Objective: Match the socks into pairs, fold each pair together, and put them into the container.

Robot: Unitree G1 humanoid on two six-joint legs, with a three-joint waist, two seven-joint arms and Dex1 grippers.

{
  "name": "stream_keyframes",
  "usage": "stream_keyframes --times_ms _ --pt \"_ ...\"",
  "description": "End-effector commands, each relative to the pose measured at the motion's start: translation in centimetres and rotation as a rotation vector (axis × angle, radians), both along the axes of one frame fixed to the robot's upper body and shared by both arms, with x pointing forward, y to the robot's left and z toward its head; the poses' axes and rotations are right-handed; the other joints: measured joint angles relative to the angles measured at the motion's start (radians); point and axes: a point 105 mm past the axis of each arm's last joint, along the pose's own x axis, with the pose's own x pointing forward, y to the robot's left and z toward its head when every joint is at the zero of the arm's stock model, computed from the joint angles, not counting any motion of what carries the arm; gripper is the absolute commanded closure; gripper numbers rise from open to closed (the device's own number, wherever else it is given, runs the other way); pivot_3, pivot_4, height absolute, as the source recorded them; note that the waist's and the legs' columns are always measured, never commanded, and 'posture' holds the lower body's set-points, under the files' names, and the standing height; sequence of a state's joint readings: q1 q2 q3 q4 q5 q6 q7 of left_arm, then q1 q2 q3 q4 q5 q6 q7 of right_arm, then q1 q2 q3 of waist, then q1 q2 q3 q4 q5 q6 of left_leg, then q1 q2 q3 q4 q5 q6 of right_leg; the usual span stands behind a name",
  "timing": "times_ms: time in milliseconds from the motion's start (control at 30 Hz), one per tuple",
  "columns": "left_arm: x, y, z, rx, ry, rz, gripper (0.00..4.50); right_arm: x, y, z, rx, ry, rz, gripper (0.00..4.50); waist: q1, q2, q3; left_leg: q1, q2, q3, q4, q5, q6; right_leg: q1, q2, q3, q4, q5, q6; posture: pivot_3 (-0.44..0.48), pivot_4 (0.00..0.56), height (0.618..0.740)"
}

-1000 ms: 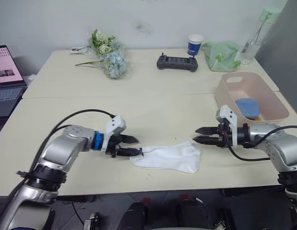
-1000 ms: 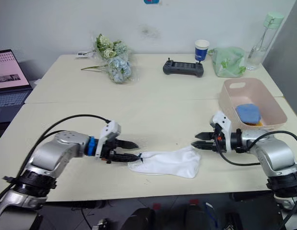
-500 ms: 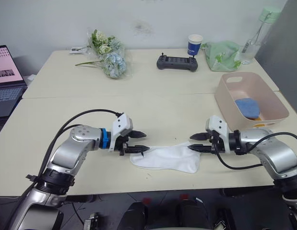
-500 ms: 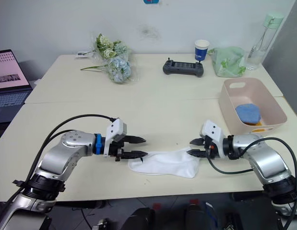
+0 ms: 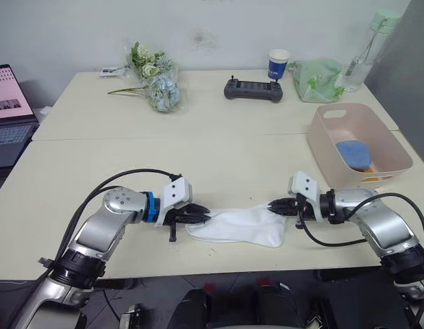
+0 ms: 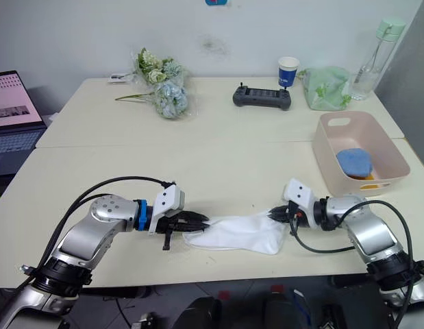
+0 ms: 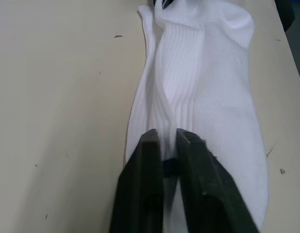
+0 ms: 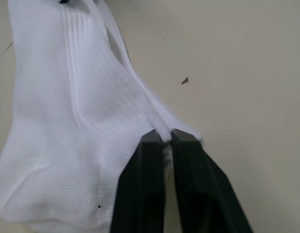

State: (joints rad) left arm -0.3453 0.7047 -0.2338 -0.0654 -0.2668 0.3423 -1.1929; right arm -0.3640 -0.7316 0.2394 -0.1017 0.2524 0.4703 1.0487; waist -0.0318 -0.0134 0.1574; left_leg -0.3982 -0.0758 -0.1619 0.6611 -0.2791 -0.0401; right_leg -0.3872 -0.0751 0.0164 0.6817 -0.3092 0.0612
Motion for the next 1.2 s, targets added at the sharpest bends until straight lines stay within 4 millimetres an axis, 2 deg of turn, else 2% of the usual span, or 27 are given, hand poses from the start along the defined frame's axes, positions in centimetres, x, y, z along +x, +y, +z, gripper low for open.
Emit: stream_keyframes --times_ms 33,200,400,500,600,767,800,900,967,1000,1067,1200 --pt "-0.4 -0.2 0.7 -0.01 -0.021 -0.01 4.47 0.5 0.3 0.9 0.011 -0.046 0.022 4.5 0.0 0.0 0.0 0.0 0.0 0.0 0.0 0.0 0.0 0.0 0.0 0.0 0.0 0.0 0.0 0.0 0.15 0.74" --pt "-0.7 -0.3 0.7 -0.034 0.028 0.027 4.47 0.9 0.6 1.1 0.03 -0.045 0.02 4.5 0.0 0.0 0.0 0.0 0.0 0.0 0.0 0.0 0.0 0.0 0.0 0.0 0.0 0.0 0.0 0.0 0.15 0.74" --pt "0.2 0.1 0.6 -0.021 0.004 0.088 4.47 0.8 0.4 0.7 0.005 -0.036 0.024 4.5 0.0 0.0 0.0 0.0 0.0 0.0 0.0 0.0 0.0 0.0 0.0 0.0 0.0 0.0 0.0 0.0 0.15 0.74" --pt "0.2 0.2 0.8 -0.032 0.011 0.096 4.47 1.1 0.1 1.2 0.006 -0.06 0.009 4.5 0.0 0.0 0.0 0.0 0.0 0.0 0.0 0.0 0.0 0.0 0.0 0.0 0.0 0.0 0.0 0.0 0.15 0.74" --pt "0.2 0.4 1.2 -0.063 0.047 0.11 3.86 1.3 -0.4 1.9 0.009 -0.087 -0.009 3.83 0.0 0.0 0.0 0.0 0.0 0.0 0.0 0.0 0.0 0.0 0.0 0.0 0.0 0.0 0.0 0.0 0.15 0.74" --pt "1.2 1.6 2.7 -0.123 0.036 0.2 2.27 1.0 -0.7 3.6 0.049 -0.128 -0.027 2.06 0.0 0.0 0.0 0.0 0.0 0.0 0.0 0.0 0.0 0.0 0.0 0.0 0.0 0.0 0.0 0.0 0.15 0.74" --pt "1.2 1.9 3.4 -0.156 0.048 0.216 2.0 0.7 -0.4 4.3 0.076 -0.133 -0.022 2.05 0.0 0.0 0.0 0.0 0.0 0.0 0.0 0.0 0.0 0.0 0.0 0.0 0.0 0.0 0.0 0.0 0.15 0.74" --pt "0.6 1.9 5.3 -0.244 0.066 0.207 2.0 -0.2 1.0 5.7 0.152 -0.136 0.009 2.05 -0.001 0.0 0.0 0.0 0.0 0.0 0.0 0.0 0.0 0.0 0.0 0.0 0.0 0.0 0.0 0.0 0.15 0.74" --pt "0.3 1.2 5.9 -0.267 0.042 0.179 2.0 -0.6 2.2 6.0 0.194 -0.134 0.034 2.05 -0.001 0.0 0.0 0.0 0.001 -0.001 0.0 0.0 0.0 0.0 0.0 0.0 0.0 0.0 0.0 0.0 0.15 0.74" --pt "0.2 0.6 5.8 -0.257 0.011 0.156 1.98 -0.9 2.9 5.9 0.214 -0.135 0.052 2.23 0.0 0.0 0.0 0.0 0.001 -0.001 0.0 0.0 0.0 0.0 0.0 0.0 0.0 0.0 0.0 0.0 0.15 0.74" --pt "-0.3 -0.5 5.1 -0.216 -0.035 0.106 2.37 -1.4 3.9 5.2 0.226 -0.138 0.078 2.67 0.0 0.0 0.0 0.0 0.0 -0.001 0.0 0.0 0.0 0.0 0.0 0.0 0.0 0.0 0.0 0.0 0.15 0.74" --pt "-1.8 -2.6 3.2 -0.18 -0.108 -0.006 3.62 -1.7 5.1 3.1 0.21 -0.15 0.091 4.14 0.001 0.0 0.0 0.0 0.0 0.0 0.0 0.0 0.0 0.0 -0.001 0.001 -0.001 0.0 0.0 0.0 0.15 0.74"
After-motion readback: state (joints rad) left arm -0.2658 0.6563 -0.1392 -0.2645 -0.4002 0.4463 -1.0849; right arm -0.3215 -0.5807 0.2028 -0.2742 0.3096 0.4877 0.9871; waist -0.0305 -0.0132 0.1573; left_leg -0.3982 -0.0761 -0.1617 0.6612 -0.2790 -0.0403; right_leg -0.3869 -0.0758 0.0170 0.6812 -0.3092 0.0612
